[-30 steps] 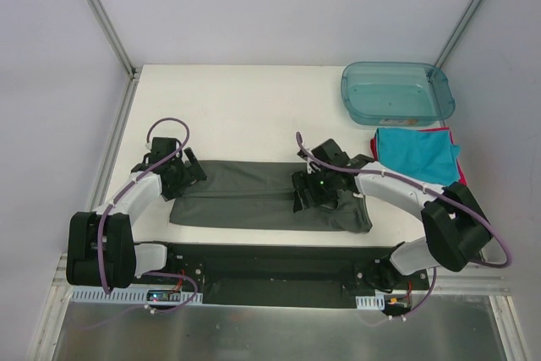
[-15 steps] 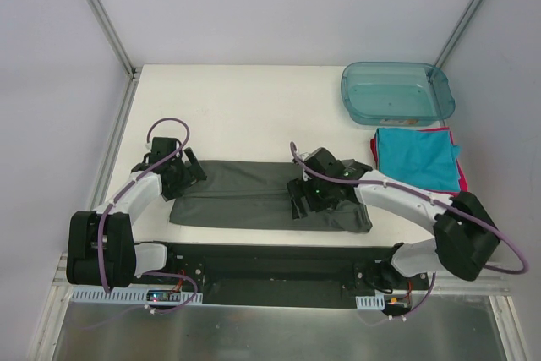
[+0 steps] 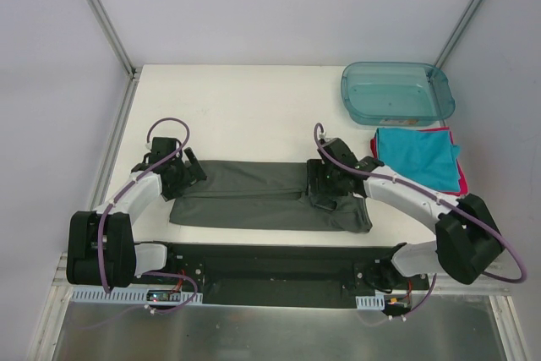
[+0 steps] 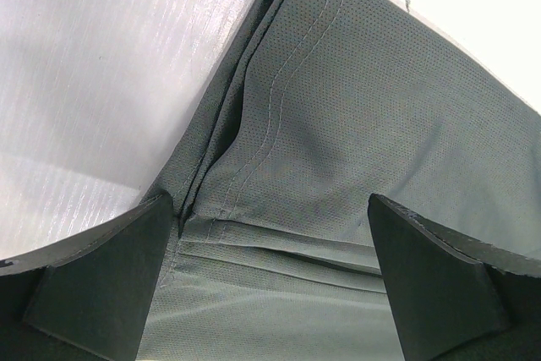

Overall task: Fold and stack the t-shirts
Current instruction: Fold the other side of the tshirt into a rectangle

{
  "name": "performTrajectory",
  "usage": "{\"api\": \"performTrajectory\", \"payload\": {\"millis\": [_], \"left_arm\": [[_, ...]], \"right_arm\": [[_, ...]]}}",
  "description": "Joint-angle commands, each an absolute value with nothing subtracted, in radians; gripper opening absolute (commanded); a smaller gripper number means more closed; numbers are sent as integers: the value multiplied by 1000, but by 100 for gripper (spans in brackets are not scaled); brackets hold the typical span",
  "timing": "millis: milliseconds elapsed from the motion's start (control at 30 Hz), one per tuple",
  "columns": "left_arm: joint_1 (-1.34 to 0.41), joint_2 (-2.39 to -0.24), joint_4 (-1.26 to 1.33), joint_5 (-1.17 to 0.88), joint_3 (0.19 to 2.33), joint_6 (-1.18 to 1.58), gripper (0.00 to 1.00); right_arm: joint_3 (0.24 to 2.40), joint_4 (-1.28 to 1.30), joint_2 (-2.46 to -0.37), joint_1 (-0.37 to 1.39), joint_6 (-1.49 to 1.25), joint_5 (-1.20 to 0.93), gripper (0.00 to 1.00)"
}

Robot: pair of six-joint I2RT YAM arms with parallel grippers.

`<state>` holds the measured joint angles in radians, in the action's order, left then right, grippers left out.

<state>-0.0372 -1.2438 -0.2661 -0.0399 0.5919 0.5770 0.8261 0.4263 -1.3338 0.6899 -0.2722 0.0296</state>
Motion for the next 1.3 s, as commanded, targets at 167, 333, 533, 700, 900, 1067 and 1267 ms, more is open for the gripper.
{"api": "performTrajectory", "payload": {"millis": [167,333,533,700,900,1067,1267], "left_arm": [[-31,-1255,-272,-21,588,558,99],[-29,-1256,-272,-18,588,558,99],[-29,-1255,-272,-18,586,558,99],[-31,-1256,-272,-20,587,558,99],[-31,-1256,-272,-21,587,558,99],[-29,-1253,-272,-25,586,558,99],[-31,-1252,-273,-25,584,558,99]], "right_arm": [[816,310,-1414,670,-342,44,44],[801,291,-1424,670,-334,66,28],[798,298,-1427,681,-342,80,14],[802,360,-1368,727,-376,100,11],[778,408,-1325,782,-478,92,7],[776,402,-1354,813,-547,92,7],[744,283,-1390,850,-665,153,9]]}}
